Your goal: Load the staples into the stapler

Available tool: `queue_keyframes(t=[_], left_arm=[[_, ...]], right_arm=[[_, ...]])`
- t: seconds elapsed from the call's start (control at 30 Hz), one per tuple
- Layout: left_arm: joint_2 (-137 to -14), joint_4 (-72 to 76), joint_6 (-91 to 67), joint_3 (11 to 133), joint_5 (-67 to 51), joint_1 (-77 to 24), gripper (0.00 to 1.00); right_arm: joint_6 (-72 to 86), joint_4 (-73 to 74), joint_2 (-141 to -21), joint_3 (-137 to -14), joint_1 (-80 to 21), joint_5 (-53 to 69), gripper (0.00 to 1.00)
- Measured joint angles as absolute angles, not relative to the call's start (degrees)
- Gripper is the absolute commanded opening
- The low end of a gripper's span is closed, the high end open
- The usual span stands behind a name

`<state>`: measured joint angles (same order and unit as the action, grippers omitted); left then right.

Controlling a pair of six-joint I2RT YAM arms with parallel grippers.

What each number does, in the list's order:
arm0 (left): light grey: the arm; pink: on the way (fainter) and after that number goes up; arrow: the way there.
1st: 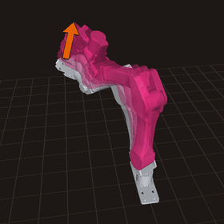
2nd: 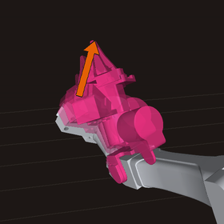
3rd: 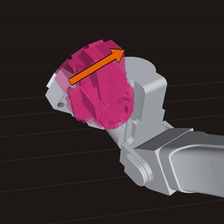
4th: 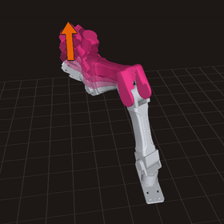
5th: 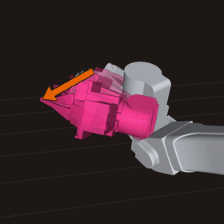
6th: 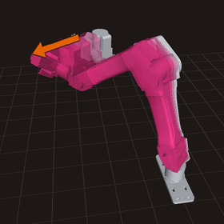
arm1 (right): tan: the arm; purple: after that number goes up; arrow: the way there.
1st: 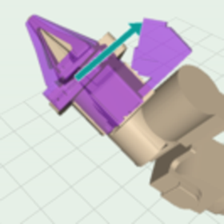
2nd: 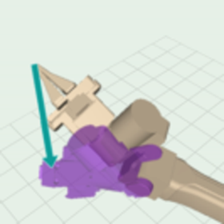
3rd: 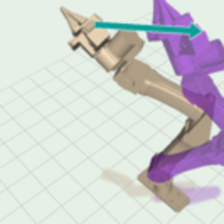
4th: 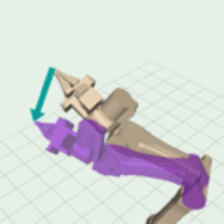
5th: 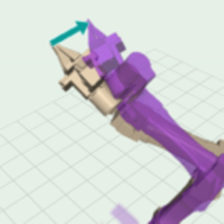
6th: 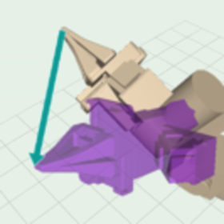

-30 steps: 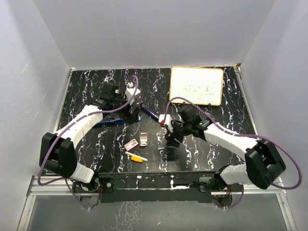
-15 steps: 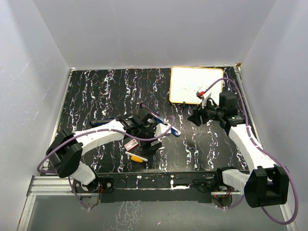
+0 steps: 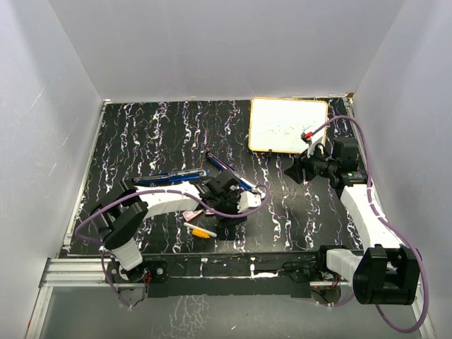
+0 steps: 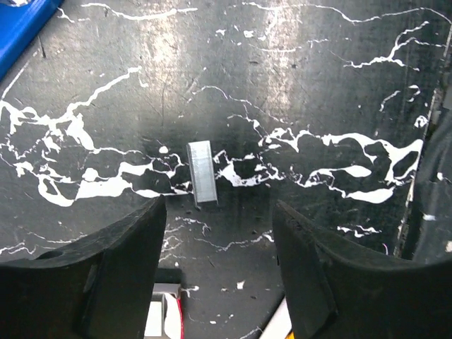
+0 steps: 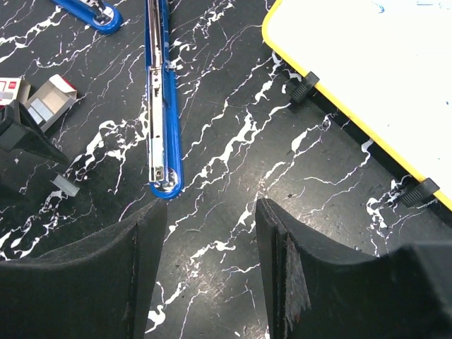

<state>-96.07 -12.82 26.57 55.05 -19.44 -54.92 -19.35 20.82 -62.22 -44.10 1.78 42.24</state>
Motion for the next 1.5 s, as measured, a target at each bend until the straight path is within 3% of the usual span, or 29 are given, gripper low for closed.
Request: queue_keyframes(t=[0.47, 0.8, 1.27, 1.5], left_arm=[[-97.6, -8.0, 27.7, 53.9, -15.4, -57.4, 0.33], [-97.9, -7.2, 28.1, 53.9, -15.4, -57.6, 0.24], [-97.7, -7.0, 30.3, 53.9, -13.6, -57.9, 0.4], [-97.6, -7.5, 31.5, 53.9, -13.9, -57.9, 0.41]], right_arm=[[-19.4, 20.8, -62.3, -44.1, 2.4, 42.7, 0.56], [-19.4, 20.8, -62.3, -44.1, 2.4, 43.1, 0.56], [-19.4, 20.8, -62.3, -44.1, 2.4, 43.5, 0.56], [-19.4, 20.8, -62.3, -44.0, 2.4, 43.7, 0.56]])
